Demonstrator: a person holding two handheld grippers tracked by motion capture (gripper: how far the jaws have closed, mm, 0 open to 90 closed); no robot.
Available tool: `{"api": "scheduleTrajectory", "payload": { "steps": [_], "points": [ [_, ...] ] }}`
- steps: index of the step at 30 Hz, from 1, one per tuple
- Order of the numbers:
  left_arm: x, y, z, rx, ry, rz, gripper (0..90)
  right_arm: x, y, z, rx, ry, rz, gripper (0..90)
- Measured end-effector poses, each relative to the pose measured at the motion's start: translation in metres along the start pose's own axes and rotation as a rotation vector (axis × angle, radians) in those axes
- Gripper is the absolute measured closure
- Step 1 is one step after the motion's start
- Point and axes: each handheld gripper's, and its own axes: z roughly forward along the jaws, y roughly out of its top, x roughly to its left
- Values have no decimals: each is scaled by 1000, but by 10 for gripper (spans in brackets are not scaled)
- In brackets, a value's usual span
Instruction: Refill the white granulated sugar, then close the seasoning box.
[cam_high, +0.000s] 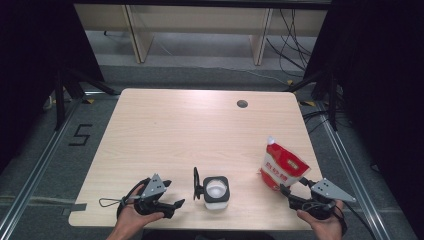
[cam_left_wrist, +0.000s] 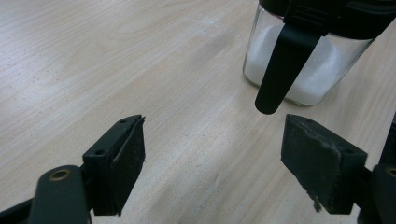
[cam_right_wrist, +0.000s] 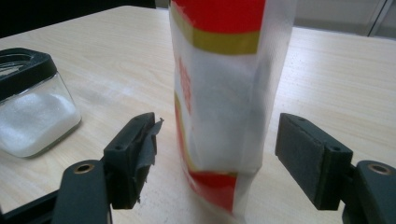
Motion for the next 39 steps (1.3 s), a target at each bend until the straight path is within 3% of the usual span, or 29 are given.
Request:
{"api": "scheduleTrajectory", "payload": {
  "steps": [1, 2, 4, 5, 6, 7, 8, 9, 10, 12, 14, 16, 18, 19, 20, 21, 23, 24, 25, 26, 27, 29, 30, 32, 33, 35, 36, 37, 39],
  "points": [
    [1, 1, -1, 16, 2, 14, 211, 0, 0, -1, -4, 12, -7, 295],
    [-1, 0, -1, 15, 4, -11, 211, 2, 0, -2, 4, 11, 4, 295],
    [-1, 0, -1, 15, 3, -8, 211, 5, -1, -5, 22, -6, 4, 293],
    [-1, 0, 0, 6, 3, -12, 211, 7, -2, -6, 33, -4, 29, 290],
    [-2, 0, 1, -7, 0, -30, 211, 5, -3, -5, 24, -9, -22, 289],
    [-1, 0, 0, -4, -3, -29, 211, 5, -3, -5, 24, -9, -22, 289],
    [-1, 0, 0, -2, -4, -32, 211, 10, -3, -8, 49, -12, 30, 288],
    [-1, 1, 0, 2, -6, -37, 211, 10, -3, -8, 49, -12, 30, 288],
    [-1, 1, 0, 4, -3, -26, 211, 8, -3, -8, 40, -11, -2, 288],
    [-2, 2, 1, -11, -13, -51, 211, 9, -4, -9, 42, -11, -7, 285],
    [0, 4, 1, -12, -20, -27, 211, 10, -5, -11, 58, -6, -19, 277],
    [-3, 6, 0, -15, -19, -43, 212, 12, -7, -14, 83, -25, -20, 272],
    [-3, 7, -1, -22, -25, -48, 212, 16, -9, -18, 117, -41, 31, 262],
    [-3, 7, -1, -18, -24, -48, 212, 11, -10, -17, 101, -40, -38, 264],
    [-3, 7, -1, -23, -31, -51, 213, 13, -11, -18, 116, -29, -12, 274],
    [-1, 7, -1, -25, -35, -32, 213, 15, -11, -20, 126, -43, -13, 276],
    [-1, 9, -3, -11, -36, -36, 215, 16, -11, -21, 122, -39, -34, 271],
    [-2, 9, -3, -15, -34, -58, 218, 16, -12, -21, 129, -32, -42, 266],
    [-3, 8, -3, -32, -42, -74, 225, 20, -12, -23, 148, -50, -15, 261],
    [-2, 9, -3, -26, -42, -71, 236, 18, -13, -22, 136, -43, -59, 260],
    [-3, 9, -4, -26, -42, -72, 242, 20, -13, -22, 145, -44, -38, 258],
    [-2, 10, -4, -24, -46, -54, 249, 21, -14, -22, 159, -45, -57, 251],
    [-2, 10, -5, -13, -44, -50, 250, 25, -14, -23, 177, -49, -16, 250],
    [-3, 11, -6, -20, -52, -64, 256, 23, -15, -21, 182, -37, -73, 247],
    [-4, 12, -7, -17, -47, -87, 266, 25, -15, -21, 188, -40, -61, 249],
    [-4, 12, -7, -32, -54, -78, 290, 28, -15, -22, 202, -39, -57, 256],
    [-4, 13, -7, -29, -61, -83, 296, 25, -14, -21, 182, -39, -101, 256],
    [-4, 13, -7, -30, -65, -73, 307, 24, -15, -20, 186, -37, -111, 254],
    [-6, 13, -8, -30, -66, -88, 337, 25, -15, -20, 200, -31, -95, 252]
  ]
}}
